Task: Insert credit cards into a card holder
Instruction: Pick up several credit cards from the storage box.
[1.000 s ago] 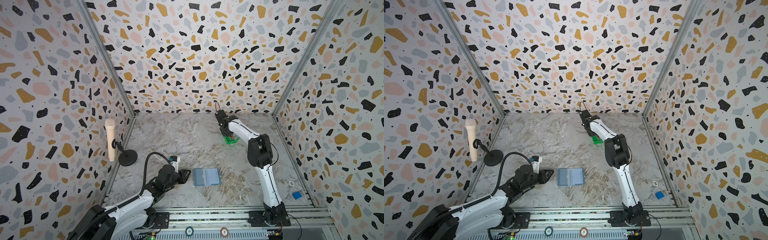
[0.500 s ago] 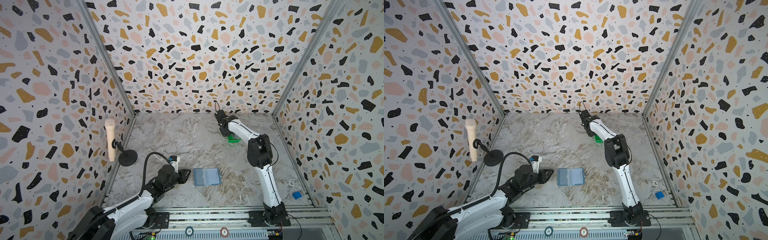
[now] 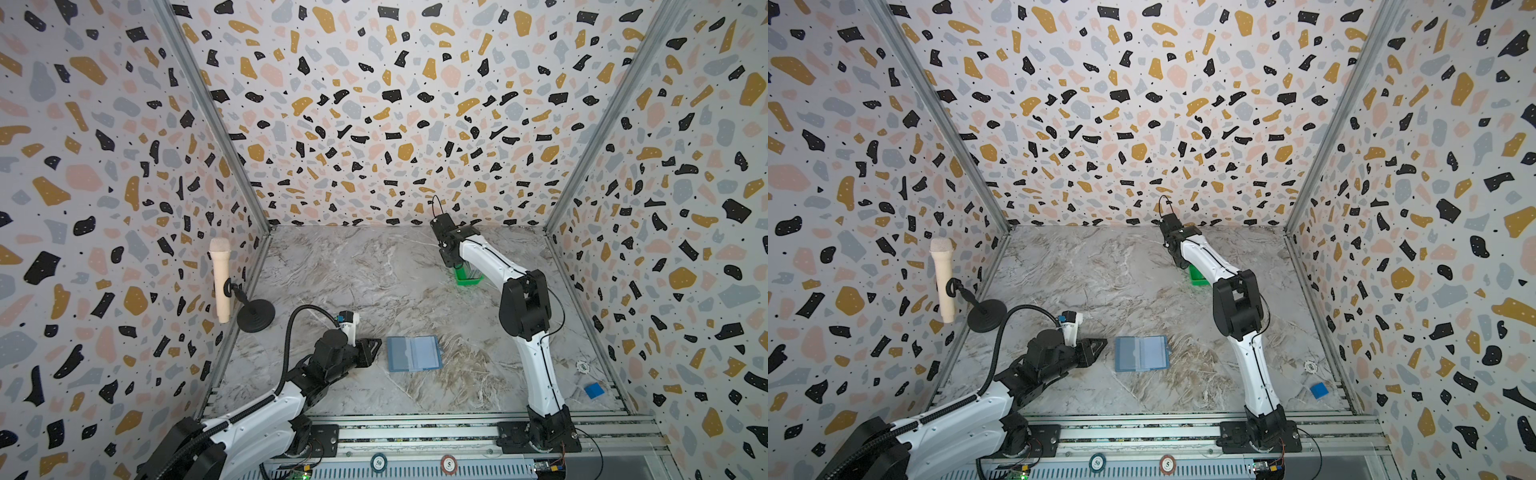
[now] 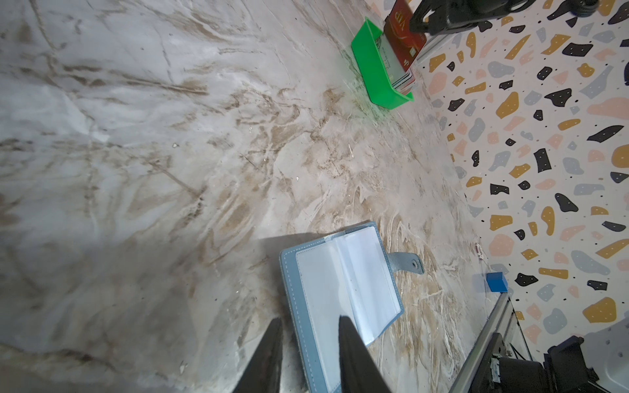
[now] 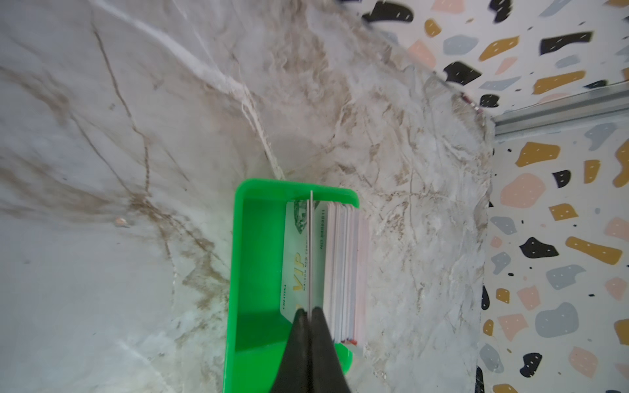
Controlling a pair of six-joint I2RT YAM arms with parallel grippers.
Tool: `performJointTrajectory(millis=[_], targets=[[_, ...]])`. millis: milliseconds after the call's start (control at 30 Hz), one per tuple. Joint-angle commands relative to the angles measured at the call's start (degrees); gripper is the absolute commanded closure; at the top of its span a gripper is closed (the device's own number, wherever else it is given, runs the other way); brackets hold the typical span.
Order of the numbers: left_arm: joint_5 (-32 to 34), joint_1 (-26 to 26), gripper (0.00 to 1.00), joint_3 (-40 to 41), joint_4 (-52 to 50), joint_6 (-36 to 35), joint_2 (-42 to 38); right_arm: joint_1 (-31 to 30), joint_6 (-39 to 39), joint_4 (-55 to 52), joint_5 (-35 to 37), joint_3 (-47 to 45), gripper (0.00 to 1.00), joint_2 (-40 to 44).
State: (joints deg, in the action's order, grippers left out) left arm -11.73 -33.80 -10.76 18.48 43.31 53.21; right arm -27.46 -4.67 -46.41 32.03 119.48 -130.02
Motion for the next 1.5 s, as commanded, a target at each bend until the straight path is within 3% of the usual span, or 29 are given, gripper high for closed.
performJointTrajectory(millis=[0, 133, 333, 567, 767, 1000, 1133, 1467], targets=[[-1.02, 0.40, 0.69, -1.42, 0.39, 0.60, -1.05, -2.67, -1.20, 2.66, 0.24, -1.56, 1.00, 9.55], [-2.25, 0.41, 0.64, -2.14, 2.15, 1.40, -1.79, -5.94, -2.56, 6.49, -5.06, -8.95, 1.00, 17.66], [-5.19, 0.66, 0.56, -2.29, 12.39, 4.70, -0.97, -9.82, -5.30, 20.15, -26.16, -29.90, 1.00, 35.45], [-9.59, 0.93, 0.47, -2.06, 33.37, 12.84, 4.99, -11.08, -13.38, 37.50, -50.81, -53.06, 1.00, 51.99], [-11.98, 0.93, 0.42, -2.51, 47.20, 18.30, 10.13, -11.42, -23.55, 52.82, -62.16, -67.17, 1.00, 61.42], [-13.04, 0.08, 0.40, -3.12, 55.92, 22.26, 14.34, -12.24, -30.93, 64.40, -68.37, -73.40, 1.00, 63.73], [-13.02, -0.83, 0.48, -3.65, 58.28, 23.38, 15.56, -14.17, -31.02, 64.42, -68.77, -73.16, 1.00, 62.02], [-14.26, -1.00, 0.95, -3.23, 55.98, 22.87, 13.98, -14.55, -28.19, 60.04, -70.97, -74.89, 1.00, 61.54]])
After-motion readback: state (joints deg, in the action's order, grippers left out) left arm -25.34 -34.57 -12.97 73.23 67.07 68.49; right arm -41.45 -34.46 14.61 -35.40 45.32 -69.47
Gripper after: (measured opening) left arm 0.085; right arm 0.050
